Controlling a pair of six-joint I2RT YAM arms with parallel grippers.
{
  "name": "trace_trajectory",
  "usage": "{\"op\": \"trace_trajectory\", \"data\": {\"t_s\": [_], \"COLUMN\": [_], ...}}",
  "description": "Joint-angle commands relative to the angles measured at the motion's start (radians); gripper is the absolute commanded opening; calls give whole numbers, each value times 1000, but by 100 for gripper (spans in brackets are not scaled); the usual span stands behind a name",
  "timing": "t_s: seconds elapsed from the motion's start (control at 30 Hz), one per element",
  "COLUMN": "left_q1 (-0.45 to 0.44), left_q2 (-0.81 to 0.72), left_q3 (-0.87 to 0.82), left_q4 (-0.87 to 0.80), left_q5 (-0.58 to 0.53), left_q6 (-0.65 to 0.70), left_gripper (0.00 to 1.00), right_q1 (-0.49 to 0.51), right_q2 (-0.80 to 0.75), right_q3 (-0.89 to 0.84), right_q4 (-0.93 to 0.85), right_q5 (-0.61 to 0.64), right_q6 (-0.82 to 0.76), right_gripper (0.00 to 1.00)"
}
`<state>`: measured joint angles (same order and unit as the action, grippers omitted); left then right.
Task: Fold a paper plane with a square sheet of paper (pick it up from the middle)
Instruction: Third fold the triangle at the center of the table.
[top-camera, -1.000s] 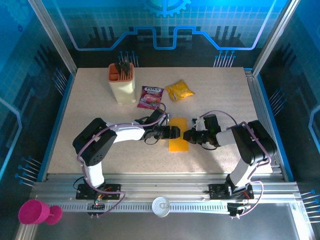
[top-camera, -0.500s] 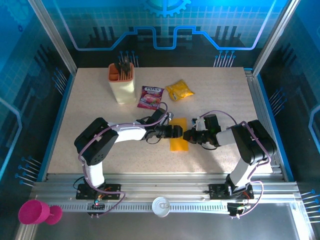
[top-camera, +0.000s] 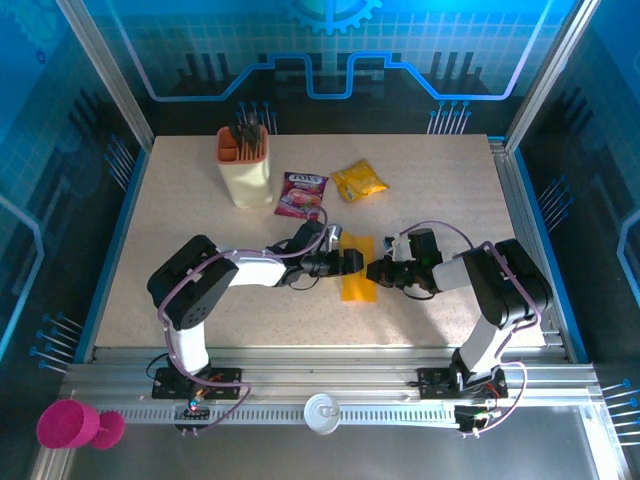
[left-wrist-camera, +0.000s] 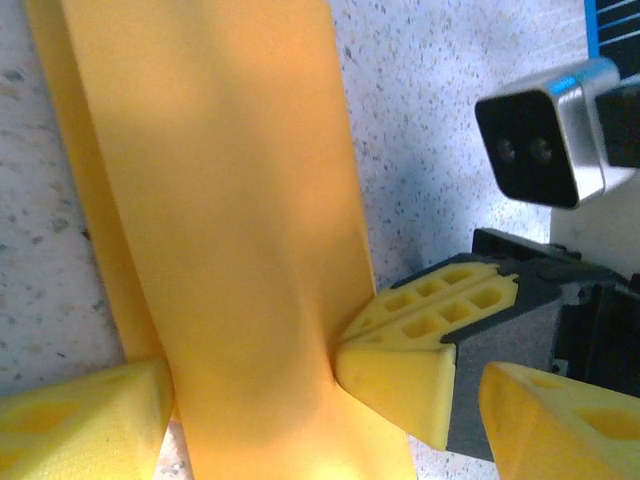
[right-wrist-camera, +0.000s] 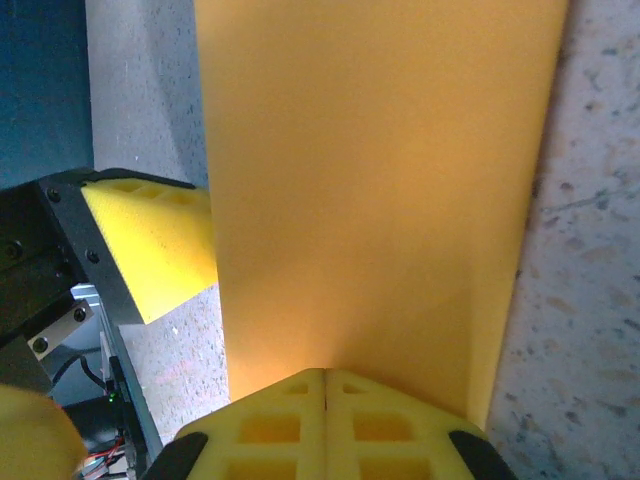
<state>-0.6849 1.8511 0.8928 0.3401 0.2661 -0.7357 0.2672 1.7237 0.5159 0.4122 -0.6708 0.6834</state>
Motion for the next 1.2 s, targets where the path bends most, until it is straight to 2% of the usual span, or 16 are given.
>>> {"op": "trace_trajectory", "data": {"t_s": [0.0,0.27,0.4,0.9,1.1,1.17], "left_q1": [18,34,37,46,47,47], "left_q2": [-27,-24,-9,15,13,12], "left_q3": [-15,-20,-20,-59,-58,-60], "left_q4": [71,89,95,120,95,87], "left_q5": [40,57,77,105,109,108], "left_q6": [-20,-14,-6,37,55,58], "left_gripper": [81,81,76,19,1,0], "right_q1": [-22,-22,-22,-22,-24,-23], "right_q2": [56,57,60,27,-12,-35], "right_q3": [-40,-35,-30,8,52,68], "right_q4": [-120,-127,-131,-192,-255,-282], "right_q5": [115,115,114,106,88,79], "right_q6": [-38,-40,-41,-51,-68,-74], "right_gripper": [0,0,0,0,0,0]}}
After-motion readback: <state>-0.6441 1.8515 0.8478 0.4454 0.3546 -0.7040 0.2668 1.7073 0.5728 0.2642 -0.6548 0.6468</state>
